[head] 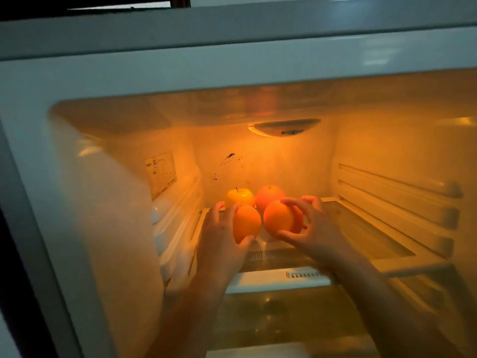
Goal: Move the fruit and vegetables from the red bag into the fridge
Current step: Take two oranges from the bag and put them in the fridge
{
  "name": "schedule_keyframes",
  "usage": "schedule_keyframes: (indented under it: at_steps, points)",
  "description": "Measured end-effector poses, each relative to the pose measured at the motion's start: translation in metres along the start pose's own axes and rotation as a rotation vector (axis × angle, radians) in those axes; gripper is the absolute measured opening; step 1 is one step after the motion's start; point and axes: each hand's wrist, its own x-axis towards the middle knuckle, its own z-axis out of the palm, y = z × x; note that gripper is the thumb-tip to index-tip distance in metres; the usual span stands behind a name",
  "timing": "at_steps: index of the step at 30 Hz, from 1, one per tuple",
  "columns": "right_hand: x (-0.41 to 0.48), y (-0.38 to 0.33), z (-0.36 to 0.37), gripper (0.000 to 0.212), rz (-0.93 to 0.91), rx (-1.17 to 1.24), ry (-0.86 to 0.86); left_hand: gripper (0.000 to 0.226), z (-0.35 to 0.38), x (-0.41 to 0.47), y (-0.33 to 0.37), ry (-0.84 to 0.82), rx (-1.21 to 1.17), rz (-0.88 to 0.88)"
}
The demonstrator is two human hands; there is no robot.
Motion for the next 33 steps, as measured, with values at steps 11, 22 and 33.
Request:
schedule_keyframes:
  at_steps: [11,22,33]
  points:
    - [0.001,-0.008,0.005,0.068,-0.065,-0.128,0.001,0.060,0.002,0.004,0.000,-0.007,-0.029,0.015]
    - [0.000,-0.013,0.007,0.061,-0.105,-0.240,-0.017,0.061,0.003,0.002,-0.001,-0.028,-0.037,0.003]
    - [0.001,-0.012,0.010,0.062,-0.160,-0.304,-0.001,0.069,0.005,0.004,-0.004,-0.080,-0.074,0.070]
